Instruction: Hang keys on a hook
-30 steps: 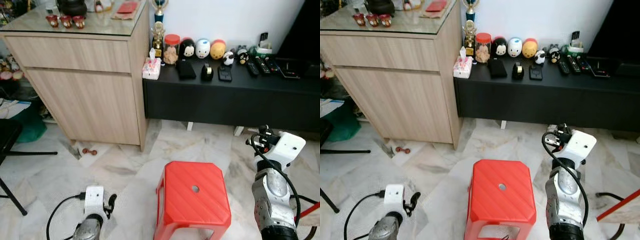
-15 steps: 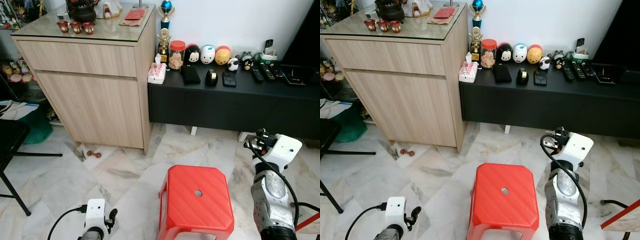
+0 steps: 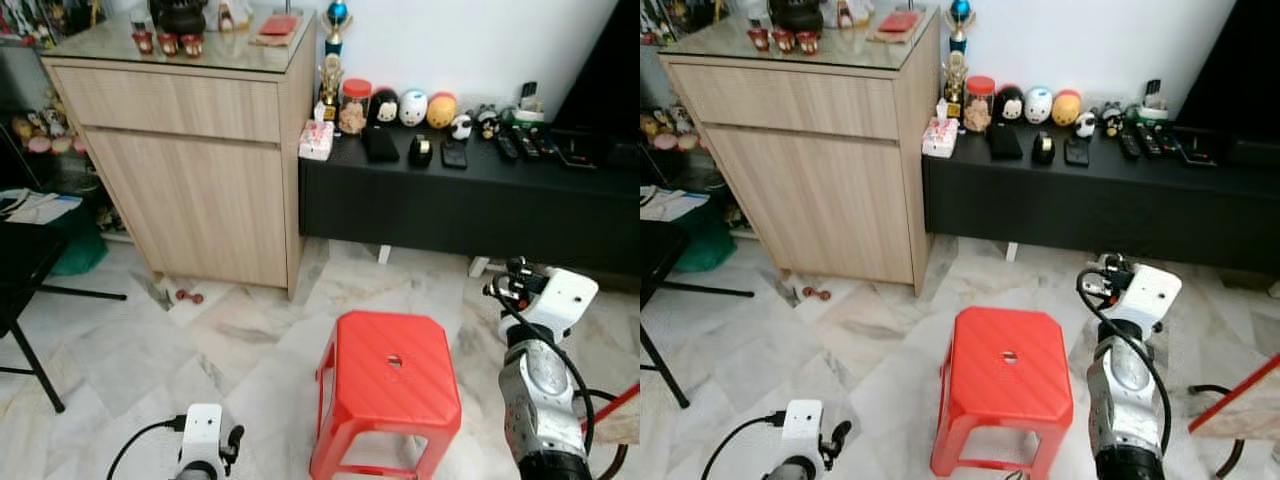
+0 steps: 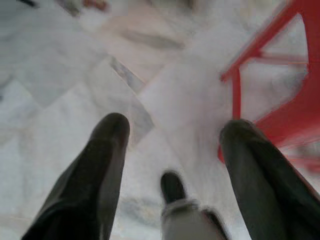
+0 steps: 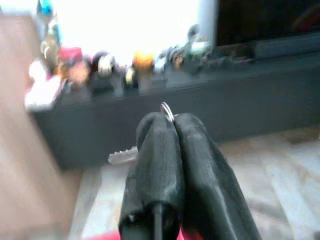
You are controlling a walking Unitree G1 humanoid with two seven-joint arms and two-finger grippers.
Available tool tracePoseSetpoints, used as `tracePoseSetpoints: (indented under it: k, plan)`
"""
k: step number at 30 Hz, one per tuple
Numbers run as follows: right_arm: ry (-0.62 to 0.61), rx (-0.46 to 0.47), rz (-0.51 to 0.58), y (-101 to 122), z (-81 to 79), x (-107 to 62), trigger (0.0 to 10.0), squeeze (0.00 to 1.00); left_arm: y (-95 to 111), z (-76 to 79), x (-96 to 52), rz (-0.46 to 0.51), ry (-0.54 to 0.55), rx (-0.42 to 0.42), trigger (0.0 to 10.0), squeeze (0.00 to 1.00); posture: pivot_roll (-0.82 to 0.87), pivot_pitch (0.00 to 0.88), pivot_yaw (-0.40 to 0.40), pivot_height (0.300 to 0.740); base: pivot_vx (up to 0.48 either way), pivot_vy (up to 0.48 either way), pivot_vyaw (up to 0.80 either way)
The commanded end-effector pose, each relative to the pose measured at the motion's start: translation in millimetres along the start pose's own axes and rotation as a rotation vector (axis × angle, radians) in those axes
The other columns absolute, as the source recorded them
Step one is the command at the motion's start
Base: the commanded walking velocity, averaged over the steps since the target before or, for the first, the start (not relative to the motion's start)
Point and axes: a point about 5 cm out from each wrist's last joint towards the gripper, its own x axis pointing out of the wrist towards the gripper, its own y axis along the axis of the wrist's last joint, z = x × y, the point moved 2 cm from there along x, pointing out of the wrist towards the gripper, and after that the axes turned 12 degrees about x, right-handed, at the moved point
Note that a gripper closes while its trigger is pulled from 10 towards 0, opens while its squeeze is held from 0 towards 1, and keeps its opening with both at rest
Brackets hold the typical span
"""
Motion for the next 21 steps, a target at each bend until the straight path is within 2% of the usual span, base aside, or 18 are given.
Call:
tracePoseSetpoints:
  k: [1, 11, 21]
  plan:
    - [0.038, 0.014, 0.018, 6.2, -13.2, 6.1, 10.0, 0.0, -14.0, 3.6, -5.9, -0.044, -0.002, -0.001, 10.0, 0.0, -0.05, 0.043, -0.04, 0.74, -0.33, 0.0, 0.0]
    - [0.041, 0.013, 0.012, 4.7, -15.0, 6.9, 10.0, 0.0, -8.1, 2.7, -3.7, -0.024, 0.003, -0.006, 10.0, 0.0, -0.04, 0.054, -0.039, 0.74, -0.328, 0.0, 0.0]
    - [0.037, 0.013, 0.004, 2.7, -13.6, 7.0, 10.0, 0.0, -11.8, 2.8, -4.4, -0.044, -0.007, -0.007, 10.0, 0.0, -0.05, 0.069, -0.04, 0.74, 0.0, 0.0, 0.0]
